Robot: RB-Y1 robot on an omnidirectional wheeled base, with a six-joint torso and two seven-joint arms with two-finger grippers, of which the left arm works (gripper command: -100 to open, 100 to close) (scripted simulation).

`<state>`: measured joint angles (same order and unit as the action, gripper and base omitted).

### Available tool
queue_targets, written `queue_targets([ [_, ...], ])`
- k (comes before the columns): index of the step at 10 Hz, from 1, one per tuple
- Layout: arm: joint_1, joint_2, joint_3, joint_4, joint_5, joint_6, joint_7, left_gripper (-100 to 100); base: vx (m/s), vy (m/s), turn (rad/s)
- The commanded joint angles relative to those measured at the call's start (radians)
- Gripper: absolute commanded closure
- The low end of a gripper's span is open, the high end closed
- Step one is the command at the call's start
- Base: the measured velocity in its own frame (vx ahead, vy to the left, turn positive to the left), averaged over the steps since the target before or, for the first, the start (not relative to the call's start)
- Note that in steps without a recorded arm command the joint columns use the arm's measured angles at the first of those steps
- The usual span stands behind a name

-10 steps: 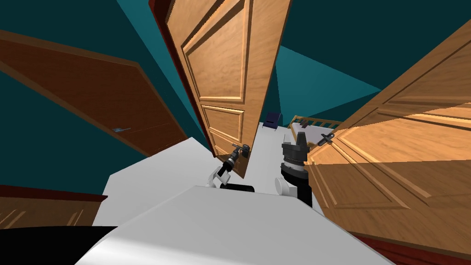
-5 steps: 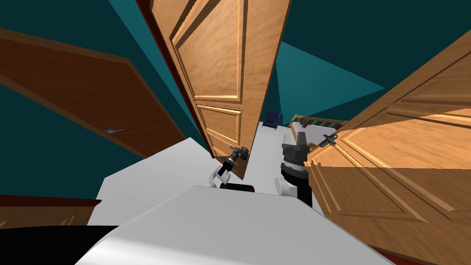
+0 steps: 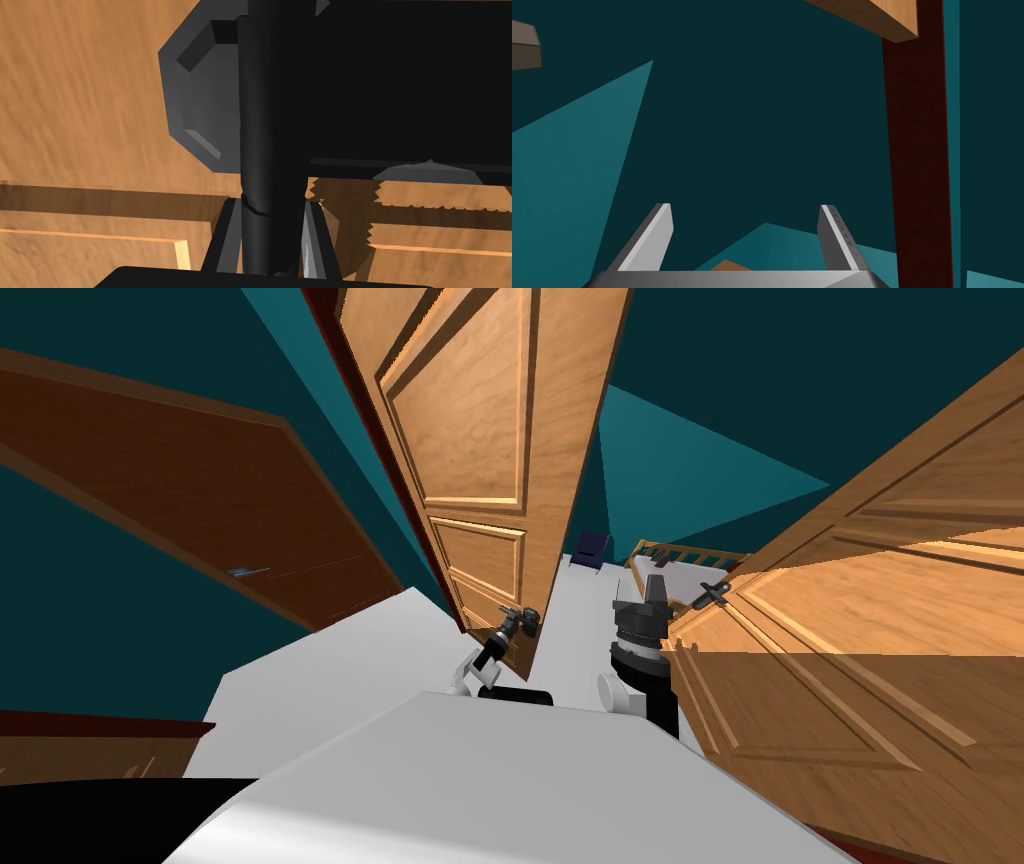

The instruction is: Push the door open

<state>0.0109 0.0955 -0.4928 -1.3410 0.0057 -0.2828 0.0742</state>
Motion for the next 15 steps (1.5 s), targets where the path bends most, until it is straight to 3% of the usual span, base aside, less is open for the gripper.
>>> queue_targets([
  [1,-0.008,0.001,0.022,0.004,0.002,-0.005,-0.004,100,0.11,-0.119,0.066],
  [6,-0.032,-0.004,0.091,0.035,0.005,-0.004,-0.019,100,0.139,-0.176,0.065],
  [15,-0.065,-0.022,0.192,0.081,0.01,-0.003,-0.042,100,0.094,-0.101,0.051],
])
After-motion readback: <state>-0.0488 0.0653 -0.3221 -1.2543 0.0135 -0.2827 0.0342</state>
